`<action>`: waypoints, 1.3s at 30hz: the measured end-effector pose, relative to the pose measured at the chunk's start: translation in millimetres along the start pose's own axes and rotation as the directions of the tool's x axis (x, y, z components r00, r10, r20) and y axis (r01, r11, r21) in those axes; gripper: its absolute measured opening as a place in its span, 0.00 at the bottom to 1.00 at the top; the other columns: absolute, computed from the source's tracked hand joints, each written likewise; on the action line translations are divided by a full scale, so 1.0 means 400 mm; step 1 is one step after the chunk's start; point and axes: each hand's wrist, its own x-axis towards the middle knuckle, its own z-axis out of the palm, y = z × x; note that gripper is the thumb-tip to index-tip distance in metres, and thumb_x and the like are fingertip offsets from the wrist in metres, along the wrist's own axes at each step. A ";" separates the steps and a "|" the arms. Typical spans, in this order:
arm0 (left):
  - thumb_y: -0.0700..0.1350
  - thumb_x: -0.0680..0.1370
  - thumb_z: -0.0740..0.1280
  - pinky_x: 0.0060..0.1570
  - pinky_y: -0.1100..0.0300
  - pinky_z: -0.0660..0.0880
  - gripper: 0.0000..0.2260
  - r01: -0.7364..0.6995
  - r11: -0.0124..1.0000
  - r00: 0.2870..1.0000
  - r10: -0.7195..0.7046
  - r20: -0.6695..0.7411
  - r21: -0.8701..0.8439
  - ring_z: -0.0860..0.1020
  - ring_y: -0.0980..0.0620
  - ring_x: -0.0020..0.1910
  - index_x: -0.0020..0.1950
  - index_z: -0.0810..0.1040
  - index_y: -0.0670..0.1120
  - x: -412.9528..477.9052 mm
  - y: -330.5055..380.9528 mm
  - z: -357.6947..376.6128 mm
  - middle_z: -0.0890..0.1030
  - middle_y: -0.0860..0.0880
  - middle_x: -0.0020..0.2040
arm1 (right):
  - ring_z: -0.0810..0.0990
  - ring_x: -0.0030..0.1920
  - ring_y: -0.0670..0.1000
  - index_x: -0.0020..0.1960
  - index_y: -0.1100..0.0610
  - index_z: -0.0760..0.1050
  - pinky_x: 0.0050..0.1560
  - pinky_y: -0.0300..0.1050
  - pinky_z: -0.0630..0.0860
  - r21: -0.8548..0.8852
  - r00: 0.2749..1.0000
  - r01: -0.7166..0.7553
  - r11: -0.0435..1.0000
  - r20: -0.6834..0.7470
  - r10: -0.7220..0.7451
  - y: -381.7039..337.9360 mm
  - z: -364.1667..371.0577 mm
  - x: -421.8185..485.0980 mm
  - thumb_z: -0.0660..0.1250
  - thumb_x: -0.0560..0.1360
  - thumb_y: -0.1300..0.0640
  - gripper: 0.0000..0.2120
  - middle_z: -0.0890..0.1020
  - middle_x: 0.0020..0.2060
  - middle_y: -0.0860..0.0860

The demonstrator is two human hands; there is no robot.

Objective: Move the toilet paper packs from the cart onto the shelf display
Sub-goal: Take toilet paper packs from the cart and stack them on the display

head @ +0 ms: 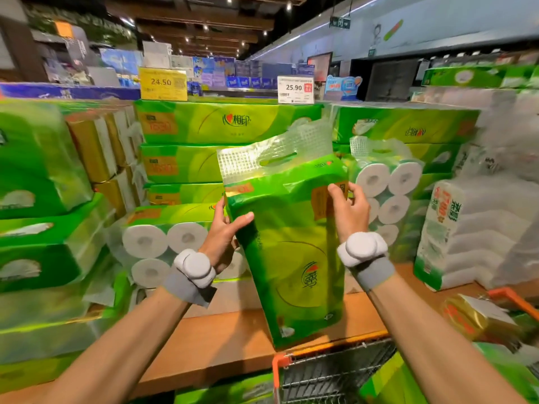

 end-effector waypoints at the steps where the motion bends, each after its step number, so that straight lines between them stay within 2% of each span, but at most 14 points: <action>1: 0.47 0.61 0.79 0.41 0.56 0.80 0.45 -0.008 1.000 1.000 0.008 -0.009 -0.002 0.83 0.51 0.48 0.73 0.61 0.50 0.003 0.005 -0.015 0.83 0.49 0.51 | 0.75 0.46 0.50 0.58 0.60 0.75 0.36 0.32 0.67 0.015 1.000 0.003 1.000 0.019 -0.003 0.000 0.022 -0.004 0.69 0.72 0.53 0.17 0.80 0.51 0.58; 4: 0.54 0.59 0.79 0.48 0.53 0.80 0.46 0.022 0.998 0.996 -0.028 -0.085 -0.067 0.82 0.50 0.53 0.73 0.61 0.50 0.002 0.006 -0.062 0.79 0.45 0.60 | 0.75 0.51 0.53 0.61 0.61 0.74 0.43 0.33 0.64 0.038 0.998 -0.016 0.999 0.064 0.014 0.011 0.078 -0.026 0.63 0.66 0.46 0.28 0.78 0.56 0.59; 6: 0.63 0.53 0.79 0.47 0.55 0.80 0.51 0.089 0.986 0.990 -0.103 -0.099 -0.138 0.80 0.49 0.57 0.72 0.66 0.47 -0.009 -0.003 -0.089 0.78 0.44 0.63 | 0.74 0.56 0.54 0.63 0.62 0.73 0.46 0.32 0.63 0.024 0.994 -0.027 0.999 0.107 0.024 0.029 0.106 -0.046 0.61 0.66 0.45 0.31 0.76 0.60 0.60; 9: 0.67 0.47 0.79 0.41 0.59 0.80 0.40 0.119 0.974 0.991 -0.129 -0.040 -0.191 0.83 0.51 0.50 0.53 0.84 0.47 -0.028 -0.023 -0.112 0.84 0.47 0.52 | 0.74 0.60 0.55 0.64 0.63 0.72 0.46 0.30 0.62 -0.008 0.986 -0.005 1.000 0.169 0.007 0.070 0.138 -0.079 0.64 0.70 0.48 0.27 0.76 0.62 0.60; 12: 0.65 0.48 0.79 0.40 0.58 0.80 0.31 0.096 0.962 0.994 -0.108 -0.034 -0.256 0.84 0.52 0.47 0.44 0.86 0.48 -0.032 -0.022 -0.136 0.86 0.47 0.47 | 0.71 0.55 0.49 0.62 0.63 0.74 0.47 0.29 0.62 0.005 0.975 0.040 0.999 0.220 -0.040 0.090 0.170 -0.091 0.60 0.67 0.49 0.28 0.76 0.56 0.56; 16: 0.63 0.57 0.76 0.41 0.58 0.80 0.25 0.019 0.943 0.989 -0.068 -0.135 -0.333 0.84 0.51 0.47 0.46 0.86 0.49 -0.023 -0.016 -0.186 0.85 0.47 0.48 | 0.74 0.52 0.51 0.59 0.58 0.75 0.44 0.23 0.67 0.039 0.931 0.078 0.996 0.354 -0.086 0.110 0.207 -0.089 0.61 0.67 0.52 0.22 0.77 0.52 0.54; 18: 0.61 0.71 0.65 0.41 0.58 0.81 0.19 -0.023 0.927 0.977 -0.059 -0.206 -0.375 0.84 0.51 0.46 0.45 0.86 0.49 -0.024 -0.024 -0.223 0.85 0.48 0.47 | 0.76 0.52 0.53 0.59 0.56 0.74 0.47 0.25 0.70 0.049 0.893 0.077 0.996 0.441 -0.090 0.130 0.222 -0.089 0.63 0.67 0.54 0.21 0.79 0.52 0.55; 19: 0.59 0.73 0.62 0.42 0.57 0.81 0.18 -0.037 0.919 0.970 -0.060 -0.233 -0.393 0.83 0.50 0.47 0.47 0.86 0.49 -0.024 -0.029 -0.246 0.85 0.47 0.49 | 0.77 0.53 0.54 0.59 0.56 0.74 0.50 0.30 0.72 0.048 0.873 0.071 0.996 0.480 -0.086 0.142 0.230 -0.090 0.63 0.67 0.54 0.21 0.79 0.53 0.56; 22: 0.59 0.69 0.68 0.48 0.54 0.80 0.24 -0.094 0.906 0.947 -0.047 -0.318 -0.413 0.81 0.48 0.54 0.60 0.79 0.48 -0.029 -0.032 -0.297 0.82 0.46 0.56 | 0.76 0.58 0.56 0.63 0.56 0.71 0.59 0.44 0.73 -0.015 0.804 0.083 0.996 0.592 -0.058 0.174 0.250 -0.095 0.66 0.66 0.53 0.26 0.77 0.57 0.58; 24: 0.58 0.75 0.60 0.49 0.54 0.80 0.24 -0.092 0.908 0.936 -0.061 -0.346 -0.409 0.81 0.48 0.55 0.65 0.75 0.47 -0.037 -0.039 -0.323 0.81 0.46 0.59 | 0.72 0.61 0.55 0.67 0.55 0.68 0.63 0.47 0.69 -0.105 0.756 0.131 0.986 0.654 -0.031 0.191 0.261 -0.096 0.67 0.65 0.50 0.31 0.72 0.58 0.55; 29: 0.64 0.63 0.71 0.55 0.51 0.78 0.31 -0.110 0.918 0.932 -0.038 -0.361 -0.381 0.79 0.48 0.59 0.62 0.79 0.50 -0.060 -0.047 -0.356 0.80 0.46 0.61 | 0.63 0.71 0.56 0.73 0.50 0.58 0.71 0.53 0.61 -0.340 0.653 0.160 0.927 0.740 0.159 0.247 0.283 -0.077 0.69 0.62 0.41 0.43 0.65 0.70 0.55; 33: 0.68 0.67 0.63 0.63 0.43 0.70 0.33 -0.101 0.901 0.926 -0.070 -0.371 -0.421 0.74 0.44 0.65 0.66 0.75 0.50 -0.091 -0.059 -0.416 0.75 0.45 0.68 | 0.59 0.74 0.56 0.75 0.51 0.54 0.73 0.54 0.59 -0.408 0.567 0.152 0.900 0.782 0.259 0.308 0.282 -0.082 0.74 0.68 0.47 0.43 0.60 0.74 0.55; 36: 0.73 0.64 0.60 0.61 0.33 0.68 0.40 0.038 0.904 0.915 -0.203 -0.349 -0.426 0.72 0.39 0.66 0.71 0.69 0.52 -0.122 -0.073 -0.475 0.74 0.44 0.69 | 0.59 0.74 0.55 0.75 0.54 0.52 0.73 0.52 0.58 -0.463 0.535 0.121 0.878 0.775 0.335 0.346 0.282 -0.106 0.73 0.69 0.48 0.43 0.59 0.75 0.55; 39: 0.75 0.59 0.63 0.60 0.31 0.66 0.43 0.080 0.893 0.877 -0.274 -0.395 -0.443 0.71 0.37 0.66 0.69 0.72 0.54 -0.154 -0.091 -0.519 0.73 0.43 0.69 | 0.58 0.74 0.54 0.76 0.55 0.51 0.73 0.49 0.57 -0.487 0.495 0.168 0.857 0.794 0.354 0.375 0.286 -0.139 0.72 0.70 0.47 0.44 0.57 0.76 0.54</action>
